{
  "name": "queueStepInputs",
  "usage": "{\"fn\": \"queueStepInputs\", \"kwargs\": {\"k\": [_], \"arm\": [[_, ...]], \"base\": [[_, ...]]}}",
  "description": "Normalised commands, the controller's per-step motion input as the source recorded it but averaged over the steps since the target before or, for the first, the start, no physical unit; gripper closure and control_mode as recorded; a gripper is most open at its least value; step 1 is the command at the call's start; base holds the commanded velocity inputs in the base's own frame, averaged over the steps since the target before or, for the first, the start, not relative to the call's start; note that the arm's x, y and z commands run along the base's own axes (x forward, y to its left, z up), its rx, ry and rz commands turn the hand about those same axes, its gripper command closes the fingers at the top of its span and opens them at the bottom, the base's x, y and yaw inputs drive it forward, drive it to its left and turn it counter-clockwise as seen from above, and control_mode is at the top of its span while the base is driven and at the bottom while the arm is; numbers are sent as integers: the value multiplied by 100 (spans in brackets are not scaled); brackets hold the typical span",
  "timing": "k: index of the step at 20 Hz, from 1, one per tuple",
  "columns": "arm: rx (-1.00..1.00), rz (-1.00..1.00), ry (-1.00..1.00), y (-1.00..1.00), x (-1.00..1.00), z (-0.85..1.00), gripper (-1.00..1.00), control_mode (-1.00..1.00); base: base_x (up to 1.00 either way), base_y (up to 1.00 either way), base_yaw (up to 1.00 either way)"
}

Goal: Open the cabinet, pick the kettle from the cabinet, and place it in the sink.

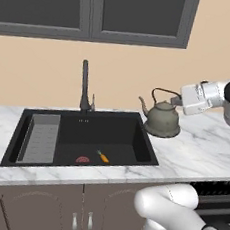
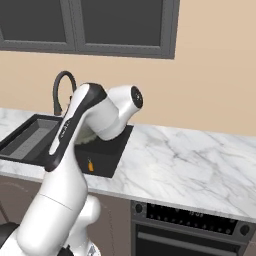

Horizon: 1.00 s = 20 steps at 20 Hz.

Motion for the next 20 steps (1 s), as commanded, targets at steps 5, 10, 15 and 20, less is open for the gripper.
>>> {"fn": "queueStepInputs", "kwargs": {"k": [5, 10, 15, 20], "arm": [[0, 7, 0, 19, 25, -23, 100, -100], [-2, 8, 0, 23, 18, -22, 100, -100], [-5, 8, 0, 29, 14, -28, 100, -100], [-7, 5, 0, 29, 25, -25, 100, -100]], "base": [[0, 0, 0], [0, 0, 0], [0, 0, 0], [0, 0, 0]]}}
